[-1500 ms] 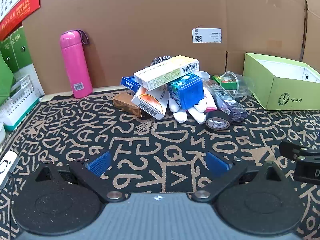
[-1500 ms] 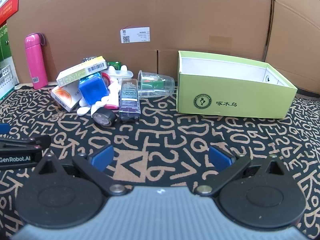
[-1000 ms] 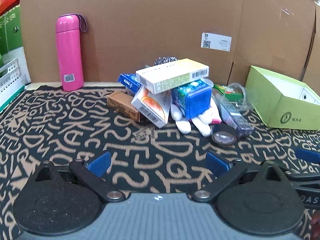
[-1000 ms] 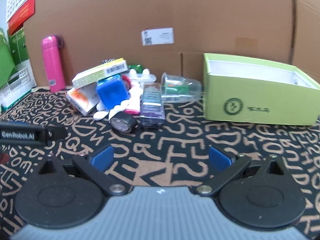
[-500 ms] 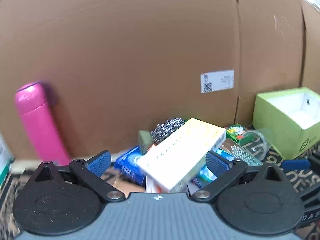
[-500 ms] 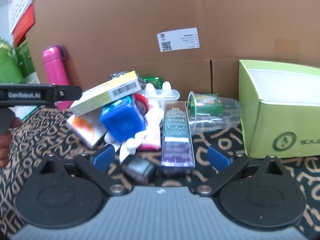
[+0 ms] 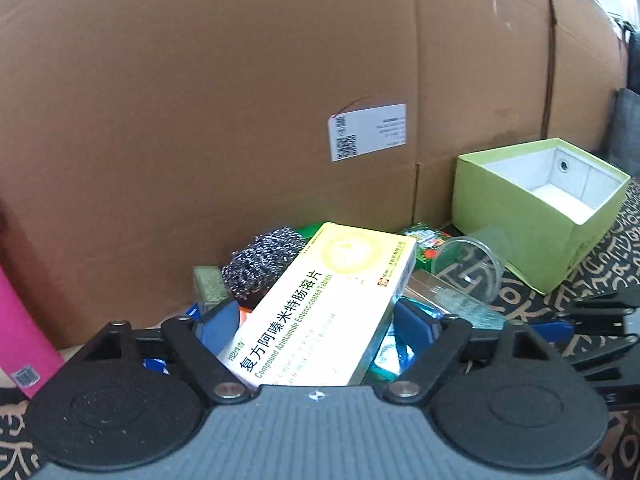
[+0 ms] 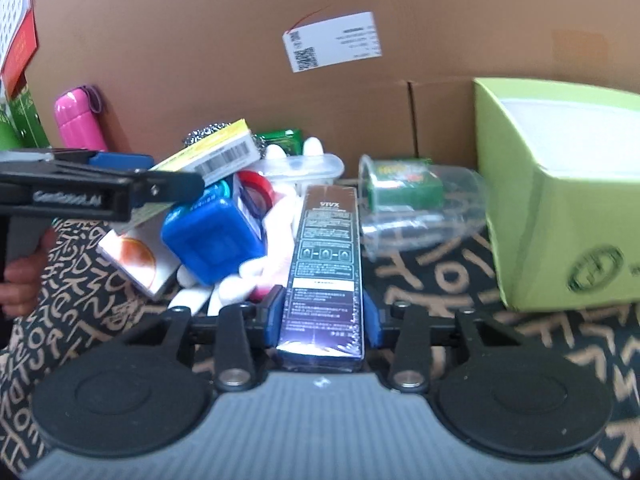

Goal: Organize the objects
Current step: 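Move both grippers toward the pile of boxes beside the green shoebox, then grasp the yellow medicine box with left gripper while right grasps dark VIVX box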

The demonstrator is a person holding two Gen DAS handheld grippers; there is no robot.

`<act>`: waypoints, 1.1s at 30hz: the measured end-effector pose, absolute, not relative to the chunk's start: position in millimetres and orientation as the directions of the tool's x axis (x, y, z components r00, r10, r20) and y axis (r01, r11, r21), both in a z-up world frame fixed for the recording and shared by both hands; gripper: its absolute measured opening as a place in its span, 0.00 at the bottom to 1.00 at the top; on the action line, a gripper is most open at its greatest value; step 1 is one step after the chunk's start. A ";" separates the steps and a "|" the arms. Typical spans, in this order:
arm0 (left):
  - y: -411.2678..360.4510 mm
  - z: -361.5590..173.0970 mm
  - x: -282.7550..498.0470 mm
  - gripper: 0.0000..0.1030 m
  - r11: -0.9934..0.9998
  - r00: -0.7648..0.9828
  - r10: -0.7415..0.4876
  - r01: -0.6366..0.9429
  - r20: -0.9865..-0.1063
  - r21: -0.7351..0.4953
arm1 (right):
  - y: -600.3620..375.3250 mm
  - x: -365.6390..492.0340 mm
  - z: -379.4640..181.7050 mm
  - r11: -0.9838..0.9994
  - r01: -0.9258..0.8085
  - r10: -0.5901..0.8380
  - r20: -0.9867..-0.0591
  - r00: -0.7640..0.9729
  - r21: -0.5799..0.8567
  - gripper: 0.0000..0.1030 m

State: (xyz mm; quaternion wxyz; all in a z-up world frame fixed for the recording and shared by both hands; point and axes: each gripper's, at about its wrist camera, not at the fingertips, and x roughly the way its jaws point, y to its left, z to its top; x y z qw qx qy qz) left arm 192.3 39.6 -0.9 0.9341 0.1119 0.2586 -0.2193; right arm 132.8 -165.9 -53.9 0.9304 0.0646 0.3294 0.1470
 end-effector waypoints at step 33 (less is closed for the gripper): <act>-9.0 -26.2 105.2 0.72 0.859 0.594 -0.435 0.499 -0.677 -0.113 | -217.5 12.7 -53.0 0.977 -0.128 0.205 -0.592 0.779 0.169 0.38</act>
